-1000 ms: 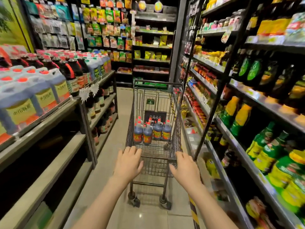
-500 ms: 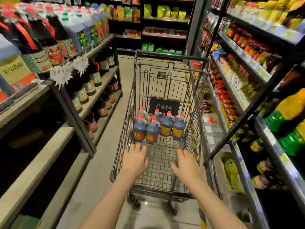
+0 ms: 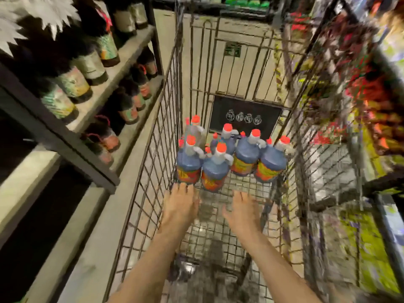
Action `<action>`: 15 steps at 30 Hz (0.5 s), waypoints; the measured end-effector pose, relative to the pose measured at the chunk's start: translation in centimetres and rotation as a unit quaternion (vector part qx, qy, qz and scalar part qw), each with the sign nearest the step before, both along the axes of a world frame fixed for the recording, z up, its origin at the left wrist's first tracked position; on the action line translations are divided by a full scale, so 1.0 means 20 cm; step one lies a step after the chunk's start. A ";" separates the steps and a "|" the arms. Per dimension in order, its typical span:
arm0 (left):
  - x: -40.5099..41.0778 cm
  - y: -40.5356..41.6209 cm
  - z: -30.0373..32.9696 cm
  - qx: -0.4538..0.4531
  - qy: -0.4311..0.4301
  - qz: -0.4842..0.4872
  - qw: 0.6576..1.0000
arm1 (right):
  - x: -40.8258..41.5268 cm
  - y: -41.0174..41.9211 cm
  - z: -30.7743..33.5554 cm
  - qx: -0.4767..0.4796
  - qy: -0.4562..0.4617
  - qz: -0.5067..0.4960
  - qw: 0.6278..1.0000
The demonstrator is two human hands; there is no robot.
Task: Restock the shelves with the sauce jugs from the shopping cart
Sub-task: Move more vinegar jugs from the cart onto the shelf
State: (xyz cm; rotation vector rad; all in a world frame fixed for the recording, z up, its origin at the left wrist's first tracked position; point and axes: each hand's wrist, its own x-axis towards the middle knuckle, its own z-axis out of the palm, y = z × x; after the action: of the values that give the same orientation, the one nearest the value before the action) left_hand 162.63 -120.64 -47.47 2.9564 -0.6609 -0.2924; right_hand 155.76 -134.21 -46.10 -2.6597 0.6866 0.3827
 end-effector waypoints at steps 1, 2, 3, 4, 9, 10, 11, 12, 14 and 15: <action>0.05 -0.02 -0.08 0.003 -0.008 0.007 1.000 | 0.05 -0.01 -0.06 0.005 0.004 -0.006 1.000; 0.09 -0.03 -0.14 0.006 -0.020 0.008 1.000 | 0.10 -0.03 -0.13 0.014 0.004 -0.016 1.000; 0.13 -0.05 -0.22 -0.002 -0.020 0.016 1.000 | 0.15 -0.04 -0.20 0.031 -0.002 -0.032 0.999; 0.16 -0.07 -0.27 -0.014 -0.014 0.029 0.999 | 0.19 -0.06 -0.28 0.055 -0.015 -0.056 0.997; 0.27 -0.11 -0.56 -0.139 0.033 0.155 0.978 | 0.37 -0.11 -0.57 0.209 -0.114 -0.135 0.962; 0.27 -0.12 -0.59 -0.178 0.042 0.183 0.966 | 0.41 -0.11 -0.60 0.258 -0.142 -0.158 0.943; 0.27 -0.12 -0.62 -0.214 0.041 0.202 0.955 | 0.44 -0.11 -0.65 0.294 -0.169 -0.179 0.924; 0.28 -0.13 -0.63 -0.243 0.034 0.219 0.945 | 0.46 -0.11 -0.70 0.316 -0.185 -0.197 0.910; 0.31 -0.13 -0.65 -0.328 0.037 0.229 0.916 | 0.48 -0.11 -0.80 0.352 -0.204 -0.215 0.887; 0.33 -0.14 -0.64 -0.377 0.037 0.231 0.896 | 0.49 -0.12 -0.82 0.361 -0.210 -0.219 0.882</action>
State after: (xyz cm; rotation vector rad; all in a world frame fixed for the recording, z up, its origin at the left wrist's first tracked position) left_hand 169.24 -123.40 -60.29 2.2296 -0.0125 -0.0710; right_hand 165.51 -136.64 -62.49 -1.7296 0.7788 -0.0713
